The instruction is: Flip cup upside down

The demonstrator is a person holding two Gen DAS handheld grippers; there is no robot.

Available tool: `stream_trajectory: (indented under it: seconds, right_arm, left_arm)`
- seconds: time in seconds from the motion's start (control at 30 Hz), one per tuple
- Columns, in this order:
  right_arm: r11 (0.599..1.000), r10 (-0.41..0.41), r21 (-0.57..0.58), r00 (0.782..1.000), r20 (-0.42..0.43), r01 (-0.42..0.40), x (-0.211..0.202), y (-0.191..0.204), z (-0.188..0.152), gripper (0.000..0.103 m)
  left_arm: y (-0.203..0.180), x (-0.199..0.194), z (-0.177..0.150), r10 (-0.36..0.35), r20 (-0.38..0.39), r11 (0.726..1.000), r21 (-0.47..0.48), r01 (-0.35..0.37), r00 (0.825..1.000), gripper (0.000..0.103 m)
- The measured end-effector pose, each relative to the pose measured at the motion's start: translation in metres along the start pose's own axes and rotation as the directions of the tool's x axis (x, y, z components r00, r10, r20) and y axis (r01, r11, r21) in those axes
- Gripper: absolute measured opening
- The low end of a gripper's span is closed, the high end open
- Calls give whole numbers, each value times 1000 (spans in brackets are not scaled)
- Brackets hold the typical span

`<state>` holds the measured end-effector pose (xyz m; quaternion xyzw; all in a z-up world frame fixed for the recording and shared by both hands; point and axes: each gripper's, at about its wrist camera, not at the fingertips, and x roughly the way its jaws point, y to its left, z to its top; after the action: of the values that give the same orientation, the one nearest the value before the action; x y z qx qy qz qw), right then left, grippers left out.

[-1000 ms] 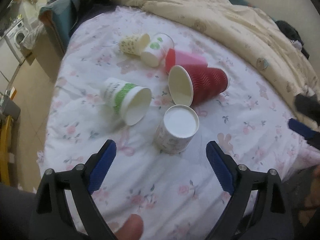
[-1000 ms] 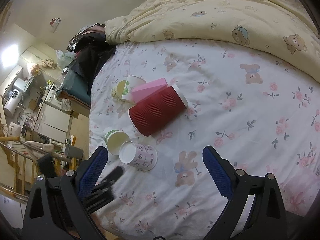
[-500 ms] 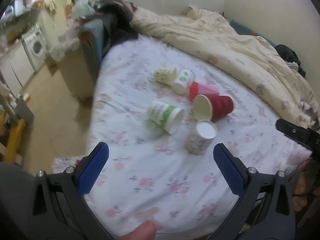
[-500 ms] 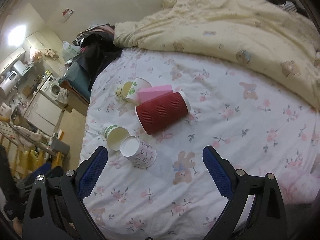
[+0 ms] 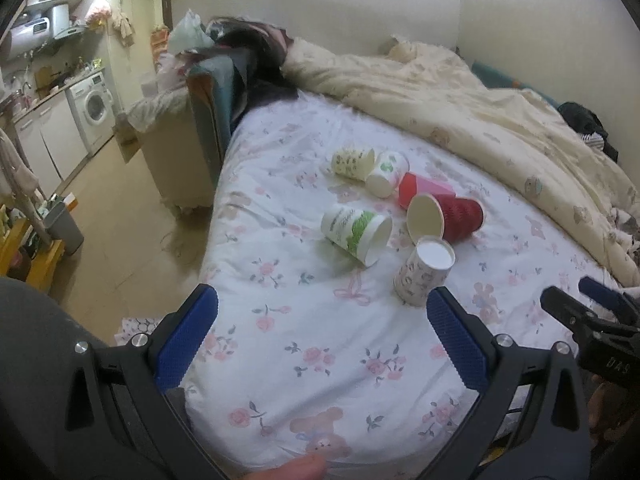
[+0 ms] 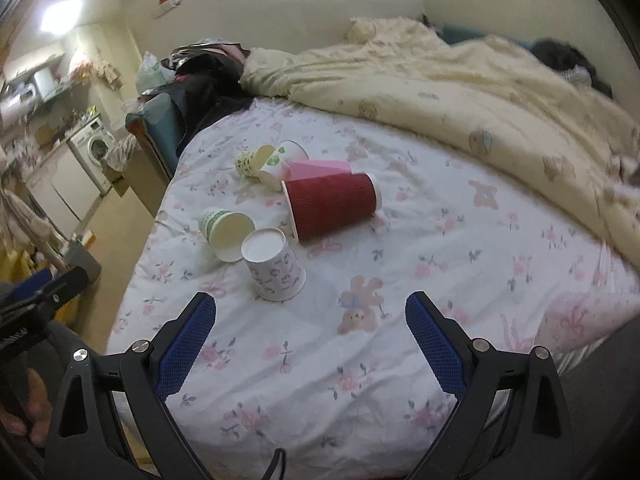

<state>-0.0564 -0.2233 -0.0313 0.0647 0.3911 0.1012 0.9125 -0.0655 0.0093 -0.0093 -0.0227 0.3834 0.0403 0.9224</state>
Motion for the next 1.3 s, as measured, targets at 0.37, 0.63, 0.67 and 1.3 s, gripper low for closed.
stream_trajectory:
  seconds: [0.37, 0.63, 0.67, 1.3]
  right_arm:
    - [996, 2, -89, 999, 52, 3, 1, 21, 0, 98]
    - [999, -7, -49, 999, 50, 9, 0, 13, 2, 98]
    - [999, -7, -49, 999, 53, 10, 0, 13, 2, 98]
    - [999, 1, -54, 999, 53, 2, 0, 15, 3, 98]
  left_arm:
    - [-1, 4, -5, -9, -24, 1000, -5, 9, 1000, 103]
    - [-1, 1, -6, -13, -27, 1000, 1, 13, 1000, 103]
    - [-1, 2, -6, -12, -27, 1000, 2, 12, 1000, 103]
    - [0, 2, -6, -13, -31, 1000, -7, 13, 999, 103]
